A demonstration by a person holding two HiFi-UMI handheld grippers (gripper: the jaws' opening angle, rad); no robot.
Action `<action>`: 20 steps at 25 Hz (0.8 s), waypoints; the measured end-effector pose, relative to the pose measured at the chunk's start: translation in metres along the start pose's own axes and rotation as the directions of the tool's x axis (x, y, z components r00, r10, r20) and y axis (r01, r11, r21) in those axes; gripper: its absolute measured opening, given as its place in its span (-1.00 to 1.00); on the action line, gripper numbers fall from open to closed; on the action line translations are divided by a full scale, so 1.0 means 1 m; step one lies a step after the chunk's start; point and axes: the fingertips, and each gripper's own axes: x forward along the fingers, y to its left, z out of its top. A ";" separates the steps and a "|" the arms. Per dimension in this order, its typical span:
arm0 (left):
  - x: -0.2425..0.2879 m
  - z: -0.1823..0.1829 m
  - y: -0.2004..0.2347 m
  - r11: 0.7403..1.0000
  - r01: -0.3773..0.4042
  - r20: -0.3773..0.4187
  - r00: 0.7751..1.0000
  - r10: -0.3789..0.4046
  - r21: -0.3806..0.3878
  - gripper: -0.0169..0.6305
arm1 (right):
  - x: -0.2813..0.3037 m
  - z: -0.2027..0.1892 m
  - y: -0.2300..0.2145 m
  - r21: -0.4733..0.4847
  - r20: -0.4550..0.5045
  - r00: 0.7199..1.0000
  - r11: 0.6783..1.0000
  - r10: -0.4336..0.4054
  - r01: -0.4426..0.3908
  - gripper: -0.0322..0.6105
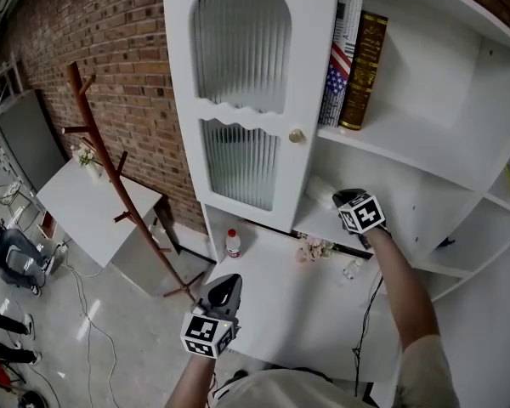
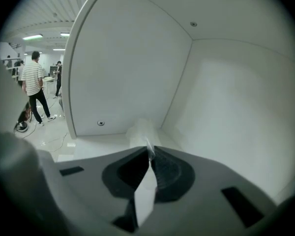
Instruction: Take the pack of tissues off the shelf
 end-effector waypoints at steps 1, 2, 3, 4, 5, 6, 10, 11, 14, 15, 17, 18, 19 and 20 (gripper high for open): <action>0.000 0.000 0.000 1.000 0.000 0.002 1.000 0.000 0.002 -0.87 | -0.004 -0.001 0.000 0.010 0.011 1.000 1.000 -0.003 0.003 -0.79; 0.000 -0.001 -0.001 1.000 0.003 0.004 1.000 -0.003 0.005 -0.87 | -0.008 -0.002 0.000 0.018 0.019 1.000 1.000 -0.008 0.007 -0.79; -0.001 -0.002 -0.001 1.000 0.008 0.004 1.000 -0.008 0.004 -0.87 | -0.012 -0.003 0.000 0.023 0.025 1.000 1.000 -0.014 0.013 -0.79; -0.002 -0.003 -0.002 1.000 0.014 0.001 1.000 -0.014 0.000 -0.87 | -0.016 -0.004 0.000 0.026 0.028 0.999 0.999 -0.022 0.021 -0.79; -0.003 -0.004 -0.002 1.000 0.021 -0.006 1.000 -0.021 -0.010 -0.87 | -0.019 -0.005 0.001 0.026 0.030 0.999 0.999 -0.030 0.029 -0.80; -0.004 -0.005 -0.003 0.999 0.027 -0.012 1.000 -0.028 -0.021 -0.87 | -0.023 -0.006 0.002 0.026 0.032 0.999 0.999 -0.038 0.037 -0.80; -0.012 -0.010 -0.004 0.998 0.040 -0.023 0.999 -0.041 -0.044 -0.87 | -0.041 -0.007 0.006 0.039 0.051 0.996 0.997 -0.067 0.065 -0.80; -0.013 -0.010 -0.004 0.998 0.045 -0.020 0.999 -0.046 -0.045 -0.87 | -0.046 -0.007 0.008 0.042 0.055 0.996 0.997 -0.073 0.070 -0.80; -0.016 -0.008 -0.001 0.998 0.057 0.010 0.998 -0.057 -0.032 -0.87 | -0.061 -0.009 0.016 0.043 0.060 0.994 0.995 -0.091 0.089 -0.80; -0.017 -0.008 0.000 0.998 0.062 0.013 0.998 -0.061 -0.032 -0.87 | -0.065 -0.011 0.018 0.043 0.057 0.993 0.994 -0.101 0.098 -0.80; -0.021 -0.009 0.000 0.997 0.075 0.010 0.997 -0.074 -0.034 -0.87 | -0.073 -0.017 0.023 0.050 0.043 0.992 0.992 -0.122 0.120 -0.80; -0.023 -0.010 0.000 0.996 0.083 0.007 0.997 -0.083 -0.034 -0.87 | -0.078 -0.020 0.025 0.057 0.037 0.991 0.990 -0.130 0.128 -0.80; -0.024 -0.010 -0.001 0.995 0.091 0.005 0.996 -0.091 -0.034 -0.87 | -0.084 -0.023 0.028 0.064 0.034 0.990 0.989 -0.136 0.134 -0.80; -0.026 -0.011 -0.002 0.994 0.100 0.006 0.995 -0.100 -0.034 -0.87 | -0.090 -0.025 0.030 0.070 0.034 0.989 0.988 -0.141 0.139 -0.80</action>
